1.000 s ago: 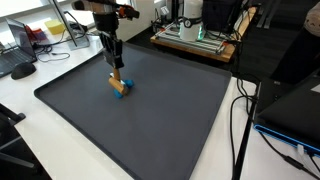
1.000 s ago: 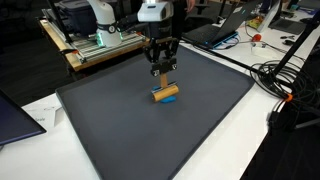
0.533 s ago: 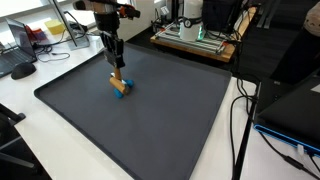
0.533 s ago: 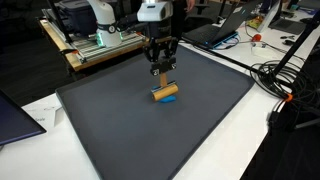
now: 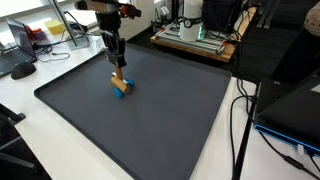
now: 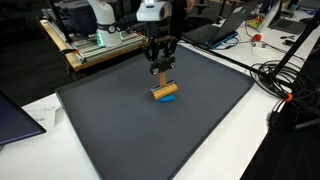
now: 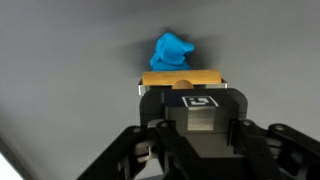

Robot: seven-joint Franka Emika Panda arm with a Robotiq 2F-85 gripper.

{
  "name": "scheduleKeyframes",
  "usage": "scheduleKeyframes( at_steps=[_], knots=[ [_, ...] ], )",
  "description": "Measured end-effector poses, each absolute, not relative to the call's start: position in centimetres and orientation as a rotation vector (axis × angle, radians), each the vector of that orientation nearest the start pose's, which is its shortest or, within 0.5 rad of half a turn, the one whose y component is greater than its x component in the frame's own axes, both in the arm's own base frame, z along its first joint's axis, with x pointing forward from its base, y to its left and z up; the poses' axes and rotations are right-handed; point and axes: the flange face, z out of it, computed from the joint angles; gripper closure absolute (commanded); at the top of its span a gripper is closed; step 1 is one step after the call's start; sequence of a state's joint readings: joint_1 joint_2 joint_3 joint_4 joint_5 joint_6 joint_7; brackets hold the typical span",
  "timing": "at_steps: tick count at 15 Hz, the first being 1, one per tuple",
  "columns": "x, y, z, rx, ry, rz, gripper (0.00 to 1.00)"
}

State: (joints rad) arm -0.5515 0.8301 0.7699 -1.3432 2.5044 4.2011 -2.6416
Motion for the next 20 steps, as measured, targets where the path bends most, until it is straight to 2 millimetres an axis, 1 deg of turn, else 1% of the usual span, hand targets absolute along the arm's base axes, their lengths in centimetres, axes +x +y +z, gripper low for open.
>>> scheduleKeyframes(
  at_steps=[20],
  knots=[
    [56.4,-6.0,30.8,-3.121,0.306,-0.189,0.78]
  ],
)
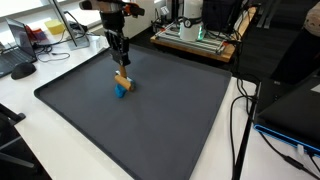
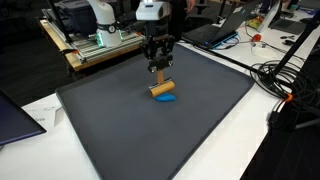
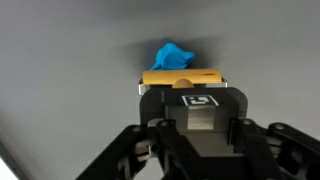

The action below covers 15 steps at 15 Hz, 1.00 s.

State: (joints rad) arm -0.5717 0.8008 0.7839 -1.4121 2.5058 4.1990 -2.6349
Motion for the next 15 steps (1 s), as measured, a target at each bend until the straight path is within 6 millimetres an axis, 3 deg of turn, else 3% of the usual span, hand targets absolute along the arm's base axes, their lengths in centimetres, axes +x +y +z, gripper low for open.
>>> scheduleKeyframes(
  at_steps=[8,10,12,14,15],
  knots=[
    [56.0,-5.8,30.7,-3.128,0.296,-0.174,0.78],
    [56.0,-5.6,30.5,-3.138,0.398,-0.206,0.78],
    [55.5,-4.7,30.5,-3.145,0.296,-0.221,0.78],
    [55.0,-5.4,30.3,-3.126,0.207,-0.240,0.78],
    [54.9,-6.0,30.3,-3.134,0.255,-0.254,0.78]
  ],
)
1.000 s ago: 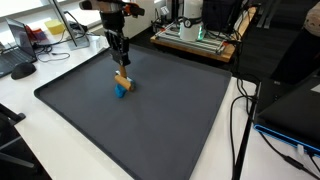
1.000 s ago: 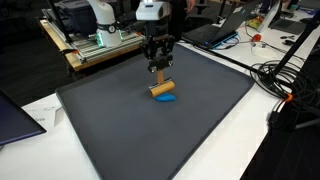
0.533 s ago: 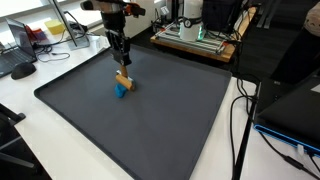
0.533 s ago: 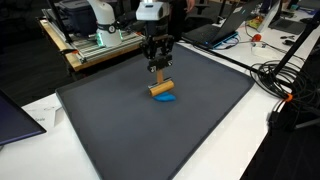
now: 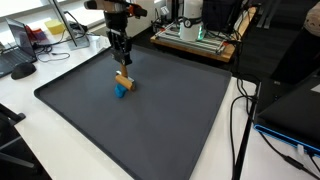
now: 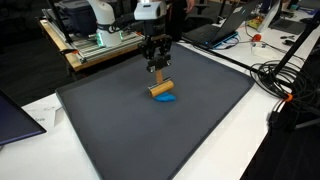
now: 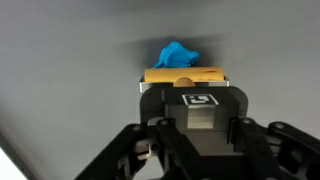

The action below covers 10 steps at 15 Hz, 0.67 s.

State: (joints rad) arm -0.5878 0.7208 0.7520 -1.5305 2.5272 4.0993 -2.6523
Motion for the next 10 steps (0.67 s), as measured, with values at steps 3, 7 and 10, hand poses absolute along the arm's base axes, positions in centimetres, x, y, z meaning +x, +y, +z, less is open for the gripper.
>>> scheduleKeyframes(
  at_steps=[3,7,10],
  knots=[
    [54.3,-4.7,30.2,-3.145,0.203,-0.289,0.78],
    [53.6,-4.9,29.9,-3.162,0.309,-0.342,0.78],
    [53.0,-3.0,29.6,-3.183,0.241,-0.375,0.78]
  ],
)
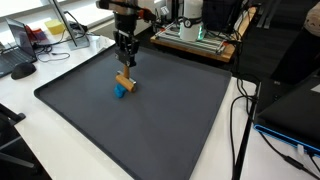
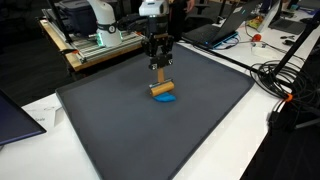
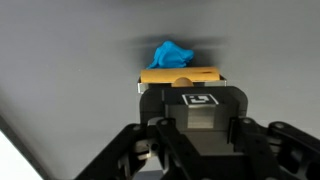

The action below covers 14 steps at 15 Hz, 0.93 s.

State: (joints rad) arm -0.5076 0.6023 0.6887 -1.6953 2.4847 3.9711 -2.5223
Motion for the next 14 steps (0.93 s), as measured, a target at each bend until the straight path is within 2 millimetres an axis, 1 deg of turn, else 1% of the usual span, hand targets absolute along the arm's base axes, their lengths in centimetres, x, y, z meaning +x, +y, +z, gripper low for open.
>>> scheduleKeyframes(
  at_steps=[1,2,5,7,12,14],
  knots=[
    [52.9,-3.5,29.5,-3.199,0.188,-0.389,0.78],
    [52.7,-3.6,29.5,-3.204,0.228,-0.402,0.78],
    [52.5,-1.9,29.3,-3.235,0.366,-0.440,0.78],
    [52.2,-0.8,29.0,-3.288,0.237,-0.464,0.78],
    [51.8,0.8,28.6,-3.311,0.448,-0.522,0.78],
    [51.5,1.3,28.4,-3.356,0.314,-0.548,0.78]
  ],
)
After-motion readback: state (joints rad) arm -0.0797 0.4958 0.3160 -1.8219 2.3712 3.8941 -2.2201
